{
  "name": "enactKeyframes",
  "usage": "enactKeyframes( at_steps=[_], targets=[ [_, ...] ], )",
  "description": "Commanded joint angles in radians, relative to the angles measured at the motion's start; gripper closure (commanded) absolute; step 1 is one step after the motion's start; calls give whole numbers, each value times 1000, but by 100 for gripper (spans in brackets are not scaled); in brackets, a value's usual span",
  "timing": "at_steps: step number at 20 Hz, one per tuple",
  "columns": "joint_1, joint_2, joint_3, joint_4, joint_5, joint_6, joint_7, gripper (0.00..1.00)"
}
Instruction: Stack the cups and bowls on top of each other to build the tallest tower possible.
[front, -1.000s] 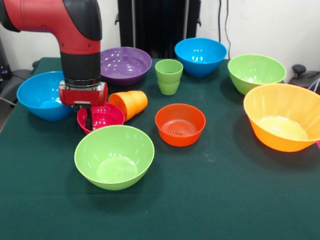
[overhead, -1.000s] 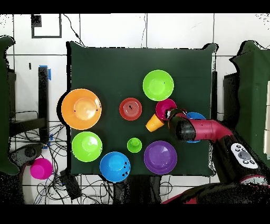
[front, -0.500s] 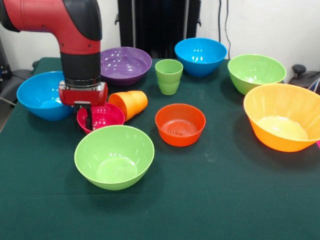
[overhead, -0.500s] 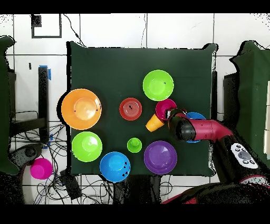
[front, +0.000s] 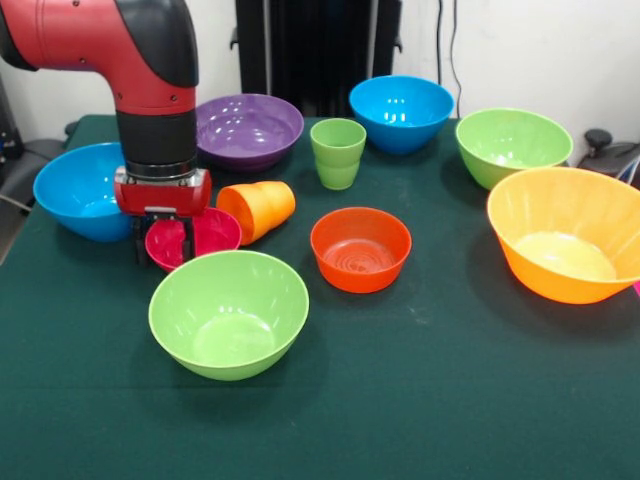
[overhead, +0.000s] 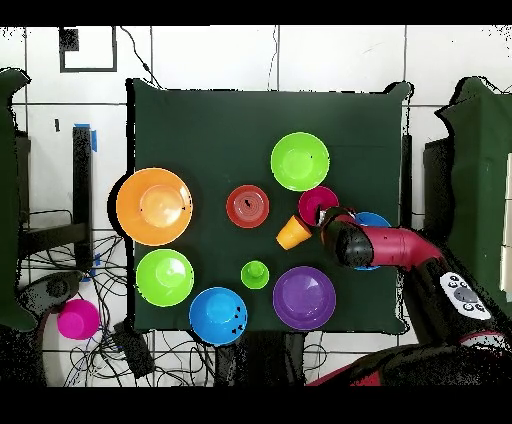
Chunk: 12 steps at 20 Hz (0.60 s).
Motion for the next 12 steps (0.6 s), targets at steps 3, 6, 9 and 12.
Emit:
enactKeyframes(
  at_steps=[3,6,9,12],
  targets=[
    [-4,101,22,-75,21,36,46,0],
    [-11,103,32,-75,36,55,35,0],
    [-2,-5,15,10,67,70,65,0],
    [10,-244,-18,173,117,159,69,0]
  ],
)
